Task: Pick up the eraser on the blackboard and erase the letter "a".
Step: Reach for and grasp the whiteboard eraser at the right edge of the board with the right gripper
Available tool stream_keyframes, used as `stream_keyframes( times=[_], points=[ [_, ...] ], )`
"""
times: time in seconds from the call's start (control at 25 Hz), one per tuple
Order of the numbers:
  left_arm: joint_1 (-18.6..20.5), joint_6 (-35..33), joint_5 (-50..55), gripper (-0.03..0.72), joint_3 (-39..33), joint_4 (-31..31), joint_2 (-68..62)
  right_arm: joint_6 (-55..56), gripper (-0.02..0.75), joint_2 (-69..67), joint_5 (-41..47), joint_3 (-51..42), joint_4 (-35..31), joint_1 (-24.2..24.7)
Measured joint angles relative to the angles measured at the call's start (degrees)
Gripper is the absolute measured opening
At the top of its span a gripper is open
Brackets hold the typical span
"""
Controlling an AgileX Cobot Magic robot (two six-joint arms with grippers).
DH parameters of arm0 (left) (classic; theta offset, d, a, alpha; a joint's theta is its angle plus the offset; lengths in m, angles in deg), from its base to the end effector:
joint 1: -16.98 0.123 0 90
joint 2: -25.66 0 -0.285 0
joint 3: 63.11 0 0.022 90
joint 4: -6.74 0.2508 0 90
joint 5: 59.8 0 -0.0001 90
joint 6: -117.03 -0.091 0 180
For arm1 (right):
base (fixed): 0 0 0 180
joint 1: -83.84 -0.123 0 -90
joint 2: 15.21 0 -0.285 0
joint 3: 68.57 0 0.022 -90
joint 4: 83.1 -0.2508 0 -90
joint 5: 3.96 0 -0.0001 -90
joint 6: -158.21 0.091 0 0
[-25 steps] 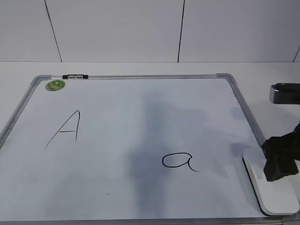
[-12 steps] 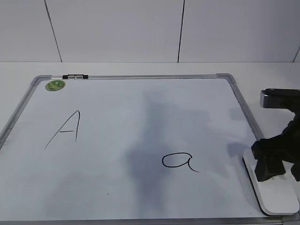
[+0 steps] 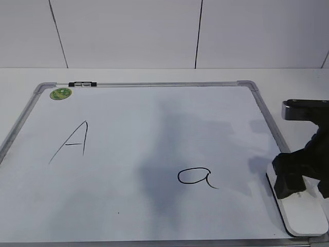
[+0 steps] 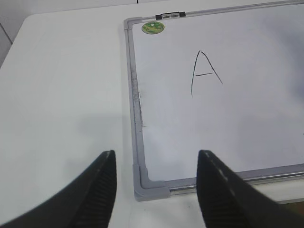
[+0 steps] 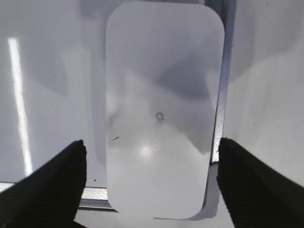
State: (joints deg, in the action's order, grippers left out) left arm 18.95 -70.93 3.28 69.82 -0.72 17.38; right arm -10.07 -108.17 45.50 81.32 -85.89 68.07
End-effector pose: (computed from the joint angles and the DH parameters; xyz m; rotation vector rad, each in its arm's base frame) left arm -0.0083 -0.0108 0.2819 0.1182 2.0569 -0.0492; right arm 0.2384 0.0708 0.1990 -0.0626 3.0218 0.1042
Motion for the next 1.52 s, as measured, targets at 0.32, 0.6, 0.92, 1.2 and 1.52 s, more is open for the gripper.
stream_keyframes(
  times=[0.32, 0.6, 0.92, 1.2, 1.52],
  points=[
    [0.0, 0.0, 0.0, 0.389, 0.0, 0.0, 0.0, 0.0, 0.669, -2.5, -0.6, 0.0, 0.2, 0.0],
    [0.0, 0.0, 0.0, 0.389, 0.0, 0.0, 0.0, 0.2, 0.668, -4.3, -1.8, 0.0, 0.6, 0.0],
    [0.0, 0.0, 0.0, 0.389, 0.0, 0.0, 0.0, 0.3, 0.664, -4.7, -3.8, 0.0, 0.8, 0.0],
    [0.0, 0.0, 0.0, 0.389, 0.0, 0.0, 0.0, 0.9, 0.660, -4.7, -3.8, 0.0, 0.8, 0.0],
    [0.0, 0.0, 0.0, 0.389, 0.0, 0.0, 0.0, 1.6, 0.652, -4.7, -3.8, 0.0, 1.0, 0.0]
  ],
)
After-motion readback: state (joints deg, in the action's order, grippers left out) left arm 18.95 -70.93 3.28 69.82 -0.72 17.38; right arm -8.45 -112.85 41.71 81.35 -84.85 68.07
